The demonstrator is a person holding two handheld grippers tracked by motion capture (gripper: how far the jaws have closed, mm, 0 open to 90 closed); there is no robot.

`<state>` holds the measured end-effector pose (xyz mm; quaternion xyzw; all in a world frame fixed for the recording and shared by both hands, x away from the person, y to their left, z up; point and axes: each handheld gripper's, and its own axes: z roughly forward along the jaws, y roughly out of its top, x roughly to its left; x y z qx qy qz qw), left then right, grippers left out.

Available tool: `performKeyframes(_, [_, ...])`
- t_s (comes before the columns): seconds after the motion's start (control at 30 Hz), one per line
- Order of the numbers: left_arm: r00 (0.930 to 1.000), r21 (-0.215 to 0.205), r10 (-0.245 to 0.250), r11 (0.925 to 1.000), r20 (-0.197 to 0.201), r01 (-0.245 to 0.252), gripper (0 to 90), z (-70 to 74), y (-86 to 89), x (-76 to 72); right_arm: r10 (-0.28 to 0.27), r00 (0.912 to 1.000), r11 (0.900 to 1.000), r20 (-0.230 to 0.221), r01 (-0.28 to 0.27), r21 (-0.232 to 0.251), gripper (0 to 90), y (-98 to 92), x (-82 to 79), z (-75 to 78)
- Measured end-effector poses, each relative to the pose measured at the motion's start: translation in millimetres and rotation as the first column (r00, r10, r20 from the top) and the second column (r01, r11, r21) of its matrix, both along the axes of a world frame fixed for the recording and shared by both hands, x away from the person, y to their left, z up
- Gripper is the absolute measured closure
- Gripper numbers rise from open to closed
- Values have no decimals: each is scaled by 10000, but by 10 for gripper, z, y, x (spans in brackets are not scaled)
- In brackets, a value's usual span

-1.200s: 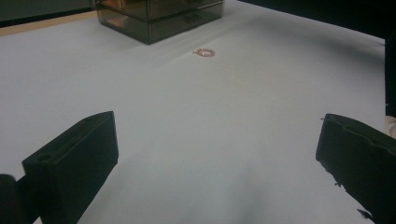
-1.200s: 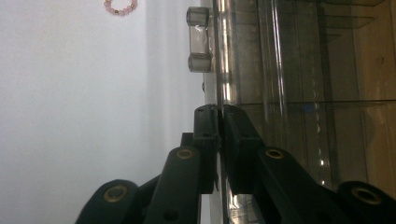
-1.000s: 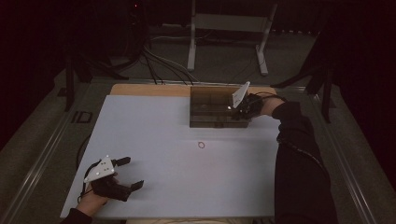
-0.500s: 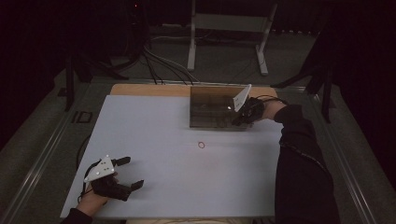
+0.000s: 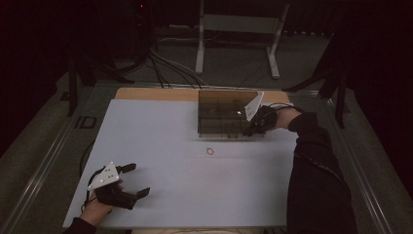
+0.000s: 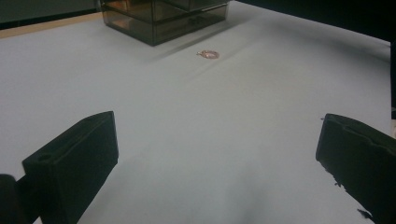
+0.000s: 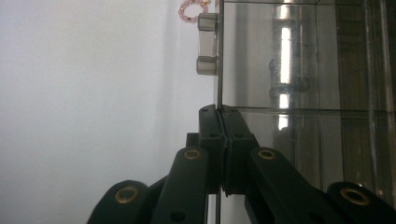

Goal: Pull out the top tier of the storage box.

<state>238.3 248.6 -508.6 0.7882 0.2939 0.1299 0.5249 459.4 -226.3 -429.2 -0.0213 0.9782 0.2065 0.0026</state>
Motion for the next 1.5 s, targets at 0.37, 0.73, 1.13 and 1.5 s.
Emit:
performKeyframes(0.37, [10000, -1, -45, 10000, -21, 45, 0, -2, 0, 1, -32, 10000, 10000, 11, 32, 43, 893, -10, -17, -10])
performKeyframes(0.73, [10000, -5, -67, 10000, -41, 67, 0, -2, -2, 2, -82, 9999, 10000, 78, 82, 48, 889, -20, -24, -9])
performKeyframes(1.13, [9999, -39, -93, 9999, -53, 93, 0, -4, -5, 3, -415, 9987, 9988, 309, 406, 272, 835, -47, -39, 44])
performKeyframes(1.5, [9999, -33, -124, 9999, -50, 124, 0, -4, -4, 3, -1588, 9870, 9801, 254, 1545, 1243, 686, -98, -165, 182])
